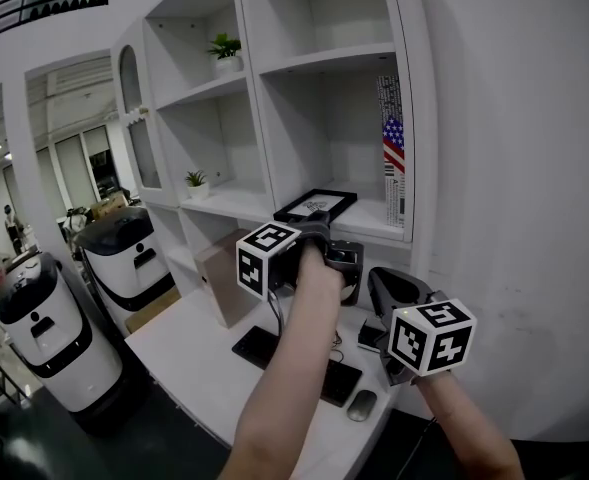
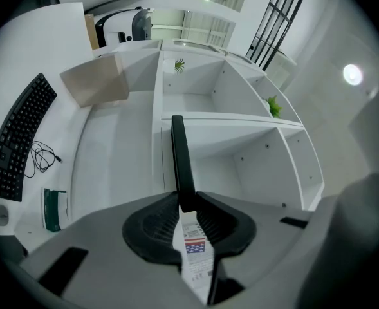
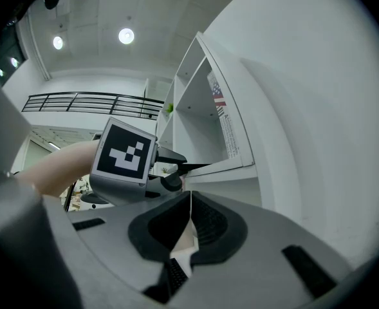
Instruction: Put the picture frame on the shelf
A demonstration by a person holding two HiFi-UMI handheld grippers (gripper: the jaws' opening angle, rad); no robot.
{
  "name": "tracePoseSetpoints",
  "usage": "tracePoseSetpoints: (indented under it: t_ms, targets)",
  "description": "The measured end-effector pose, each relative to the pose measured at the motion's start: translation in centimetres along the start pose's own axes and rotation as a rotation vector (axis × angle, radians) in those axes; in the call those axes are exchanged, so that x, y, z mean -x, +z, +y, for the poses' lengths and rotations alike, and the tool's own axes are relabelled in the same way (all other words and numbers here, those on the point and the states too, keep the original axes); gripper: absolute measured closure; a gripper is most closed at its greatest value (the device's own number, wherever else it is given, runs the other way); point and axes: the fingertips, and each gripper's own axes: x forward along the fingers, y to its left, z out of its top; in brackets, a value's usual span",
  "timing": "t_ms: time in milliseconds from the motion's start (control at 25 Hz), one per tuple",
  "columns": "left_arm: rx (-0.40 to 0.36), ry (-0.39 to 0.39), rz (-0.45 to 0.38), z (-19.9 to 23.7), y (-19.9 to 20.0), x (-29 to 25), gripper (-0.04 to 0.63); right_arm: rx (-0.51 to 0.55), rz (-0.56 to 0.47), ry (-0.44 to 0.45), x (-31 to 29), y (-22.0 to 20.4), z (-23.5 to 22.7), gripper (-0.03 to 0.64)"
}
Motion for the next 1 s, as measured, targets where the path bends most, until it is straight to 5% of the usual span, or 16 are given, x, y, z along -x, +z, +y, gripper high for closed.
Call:
tracePoseSetpoints:
  t_ms: [600, 1000]
  targets:
    - [-0.012, -0.04, 0.051, 0.1, -0.2, -0.8, 0.52, -0.004, 0.013, -0.008, 0.0, -0.7, -0.1, 0.615]
    - [-0.053, -0.142, 0.086, -0.9, -0.4, -0.5, 0.397, -0.017, 0.036, -0.009, -0.2, -1.8, 0.4, 0.615]
